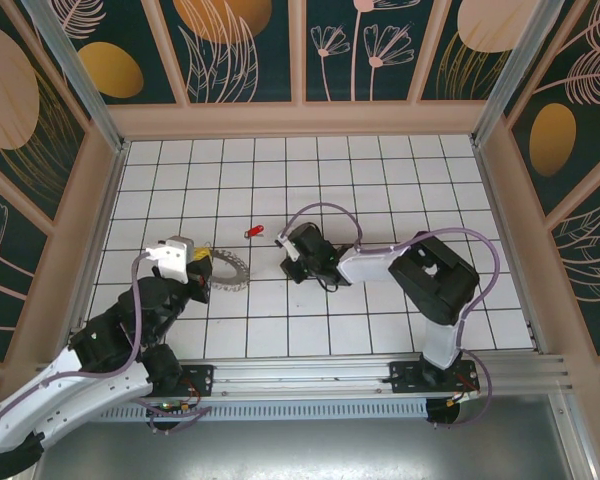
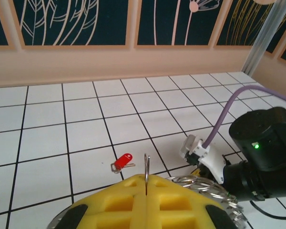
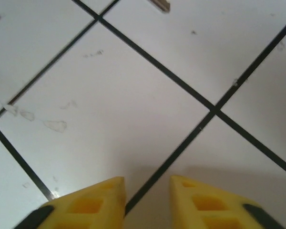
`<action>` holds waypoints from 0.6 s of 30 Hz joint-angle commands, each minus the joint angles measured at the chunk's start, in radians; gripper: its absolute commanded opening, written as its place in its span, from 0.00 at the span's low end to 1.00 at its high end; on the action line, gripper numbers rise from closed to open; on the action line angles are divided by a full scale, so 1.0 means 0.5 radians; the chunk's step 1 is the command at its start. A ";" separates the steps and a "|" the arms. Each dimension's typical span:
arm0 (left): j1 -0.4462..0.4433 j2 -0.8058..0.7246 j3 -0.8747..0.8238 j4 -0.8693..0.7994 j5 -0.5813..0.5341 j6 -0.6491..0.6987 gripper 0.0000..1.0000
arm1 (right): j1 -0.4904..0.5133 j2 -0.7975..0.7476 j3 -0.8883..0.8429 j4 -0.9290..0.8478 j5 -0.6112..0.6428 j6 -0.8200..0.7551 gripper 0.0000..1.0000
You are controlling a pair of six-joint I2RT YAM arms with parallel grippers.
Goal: Put the keys on the keyring
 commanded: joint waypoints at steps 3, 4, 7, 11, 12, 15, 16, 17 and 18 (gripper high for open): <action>-0.007 -0.055 0.051 0.054 0.020 -0.102 0.00 | -0.009 0.219 0.446 -0.110 -0.095 -0.016 0.47; -0.006 -0.077 0.029 0.054 0.032 -0.125 0.00 | -0.008 0.281 0.526 -0.113 -0.096 -0.016 0.49; -0.007 -0.154 -0.035 0.054 0.056 -0.175 0.00 | -0.022 0.500 0.794 -0.150 -0.070 -0.002 0.56; -0.007 -0.234 -0.062 0.064 0.044 -0.174 0.00 | -0.025 0.758 1.122 -0.217 -0.029 0.040 0.58; -0.006 -0.240 -0.062 0.066 0.039 -0.166 0.00 | -0.025 0.809 1.187 -0.222 -0.023 0.057 0.58; -0.007 -0.236 -0.067 0.070 0.037 -0.149 0.00 | -0.025 0.926 1.307 -0.239 -0.002 0.094 0.58; -0.006 -0.236 -0.067 0.071 0.036 -0.148 0.00 | -0.022 0.955 1.337 -0.252 0.006 0.095 0.57; -0.006 -0.234 -0.066 0.070 0.037 -0.142 0.00 | -0.022 0.986 1.366 -0.266 0.013 0.089 0.56; -0.006 -0.238 -0.066 0.070 0.032 -0.139 0.00 | -0.022 1.015 1.387 -0.296 0.018 0.083 0.53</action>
